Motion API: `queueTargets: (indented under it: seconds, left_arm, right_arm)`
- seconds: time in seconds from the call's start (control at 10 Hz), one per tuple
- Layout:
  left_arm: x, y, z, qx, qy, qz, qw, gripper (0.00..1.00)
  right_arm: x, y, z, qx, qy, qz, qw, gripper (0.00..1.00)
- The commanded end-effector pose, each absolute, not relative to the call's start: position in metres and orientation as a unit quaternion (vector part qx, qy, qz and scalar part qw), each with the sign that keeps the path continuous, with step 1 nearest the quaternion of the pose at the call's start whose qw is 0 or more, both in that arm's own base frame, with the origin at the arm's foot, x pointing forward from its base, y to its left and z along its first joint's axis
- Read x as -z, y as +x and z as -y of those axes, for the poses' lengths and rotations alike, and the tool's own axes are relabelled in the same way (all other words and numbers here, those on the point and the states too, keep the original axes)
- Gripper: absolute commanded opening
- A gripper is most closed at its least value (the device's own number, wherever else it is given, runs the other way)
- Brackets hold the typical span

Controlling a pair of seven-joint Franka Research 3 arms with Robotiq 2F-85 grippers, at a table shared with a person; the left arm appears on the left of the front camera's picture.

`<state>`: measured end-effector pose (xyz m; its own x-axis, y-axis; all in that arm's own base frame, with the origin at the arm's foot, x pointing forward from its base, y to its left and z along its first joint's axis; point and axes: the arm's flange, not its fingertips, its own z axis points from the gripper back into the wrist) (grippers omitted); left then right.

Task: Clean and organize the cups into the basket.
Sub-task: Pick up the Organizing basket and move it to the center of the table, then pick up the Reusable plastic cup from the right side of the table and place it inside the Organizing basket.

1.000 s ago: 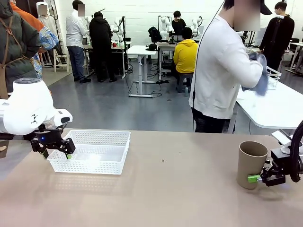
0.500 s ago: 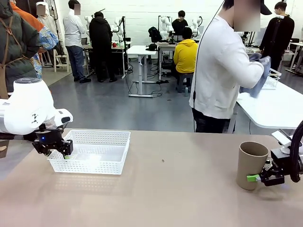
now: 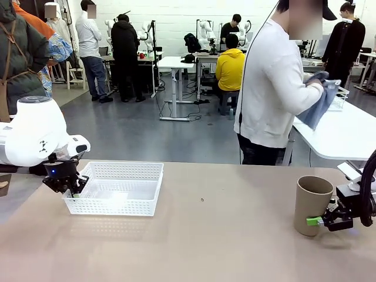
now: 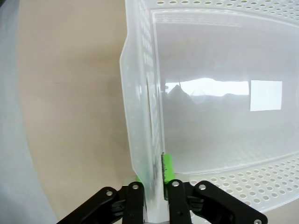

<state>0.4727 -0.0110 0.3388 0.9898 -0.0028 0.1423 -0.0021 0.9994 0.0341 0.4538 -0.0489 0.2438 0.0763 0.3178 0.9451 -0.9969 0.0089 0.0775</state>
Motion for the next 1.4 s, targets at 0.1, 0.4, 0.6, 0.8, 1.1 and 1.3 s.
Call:
queueTargets:
  seconds: [0.1,0.4,0.6,0.8,1.1,1.3]
  left_arm:
    - [-0.343,0.473,0.010,-0.005,0.011,0.069,0.998,0.00]
    - [-0.343,0.474,0.011,-0.005,0.008,0.070,0.998,0.00]
    - [-0.346,0.473,0.020,0.003,-0.005,0.072,0.997,0.00]
    - [-0.354,0.472,0.045,0.013,-0.034,0.051,0.998,0.00]
    - [-0.355,0.482,0.091,0.021,-0.037,0.052,0.998,0.00]
    - [-0.358,0.487,0.136,0.020,-0.020,0.065,0.998,0.00]
  right_arm:
    - [-0.241,0.458,0.049,-0.557,0.430,0.395,0.591,0.00]
    - [-0.242,0.458,0.050,-0.557,0.426,0.390,0.597,0.23]
    - [-0.255,0.455,0.050,-0.542,0.422,0.392,0.612,0.23]
    - [-0.303,0.447,0.046,-0.538,0.398,0.392,0.631,0.00]
    - [-0.382,0.430,0.055,-0.509,0.365,0.409,0.664,0.00]
    - [-0.423,0.430,0.067,-0.463,0.365,0.427,0.686,0.00]
